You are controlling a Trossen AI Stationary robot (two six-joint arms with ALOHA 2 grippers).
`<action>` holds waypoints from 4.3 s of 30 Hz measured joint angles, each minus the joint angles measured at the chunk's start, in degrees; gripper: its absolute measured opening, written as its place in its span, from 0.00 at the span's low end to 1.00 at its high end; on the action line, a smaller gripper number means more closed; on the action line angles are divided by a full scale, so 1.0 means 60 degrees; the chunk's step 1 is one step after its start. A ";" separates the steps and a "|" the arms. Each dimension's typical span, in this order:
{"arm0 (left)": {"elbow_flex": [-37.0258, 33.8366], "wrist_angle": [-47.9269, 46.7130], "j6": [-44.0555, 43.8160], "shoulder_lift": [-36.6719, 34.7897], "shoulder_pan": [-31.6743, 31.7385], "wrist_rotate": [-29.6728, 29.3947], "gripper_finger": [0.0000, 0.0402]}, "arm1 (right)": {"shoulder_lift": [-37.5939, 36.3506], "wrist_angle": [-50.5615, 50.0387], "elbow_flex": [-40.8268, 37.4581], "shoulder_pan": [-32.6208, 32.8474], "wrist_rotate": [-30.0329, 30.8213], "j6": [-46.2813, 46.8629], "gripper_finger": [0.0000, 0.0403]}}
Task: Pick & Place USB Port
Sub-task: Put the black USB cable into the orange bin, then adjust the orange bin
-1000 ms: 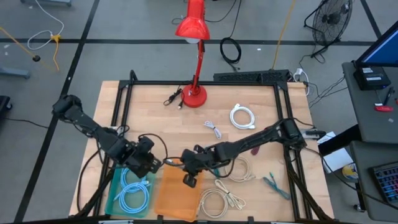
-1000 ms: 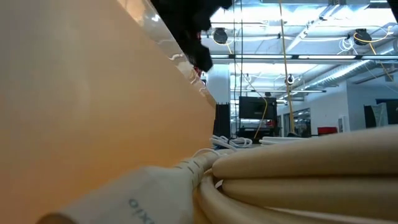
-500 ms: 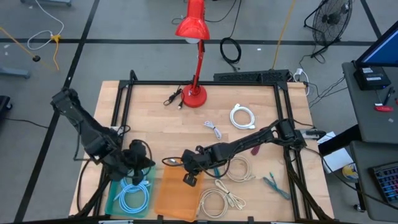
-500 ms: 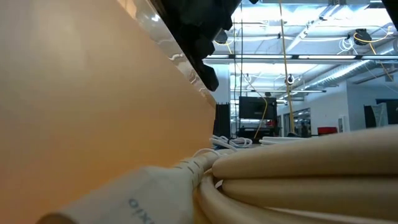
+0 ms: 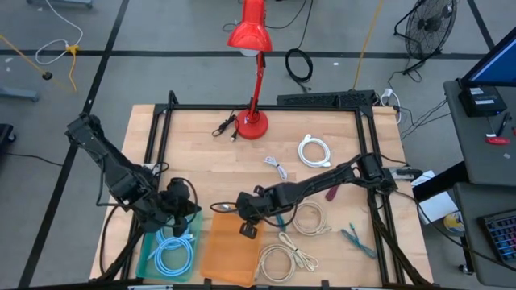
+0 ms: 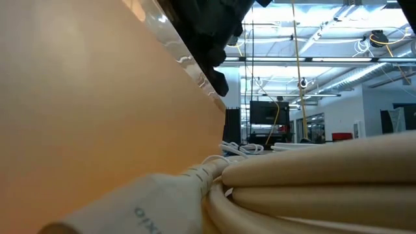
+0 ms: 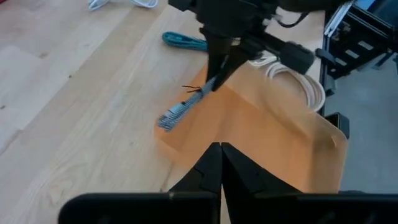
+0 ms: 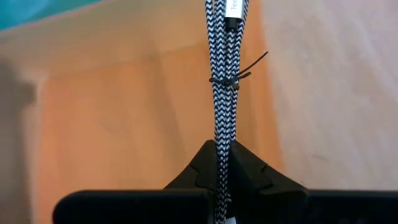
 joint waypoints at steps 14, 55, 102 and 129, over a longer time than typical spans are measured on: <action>0.0000 0.0007 -0.0420 -0.0001 -0.0069 -0.0106 0.01 | 0.0000 -0.0133 -0.0003 0.0141 -0.0023 -0.0265 0.04; 0.0000 0.0006 -0.0447 -0.0001 -0.0069 -0.0291 0.02 | -0.0015 -0.0388 -0.0984 0.0190 0.0280 -0.0131 0.10; -0.0004 -0.0080 -0.0574 -0.0001 -0.0135 -0.0437 0.02 | -0.0384 0.0406 -0.1064 -0.1048 0.1128 0.0982 0.00; -0.0004 -0.0091 -0.0553 0.0003 -0.0135 -0.0521 0.03 | -0.0033 0.2621 -0.1066 -0.0870 -0.0289 0.0506 0.00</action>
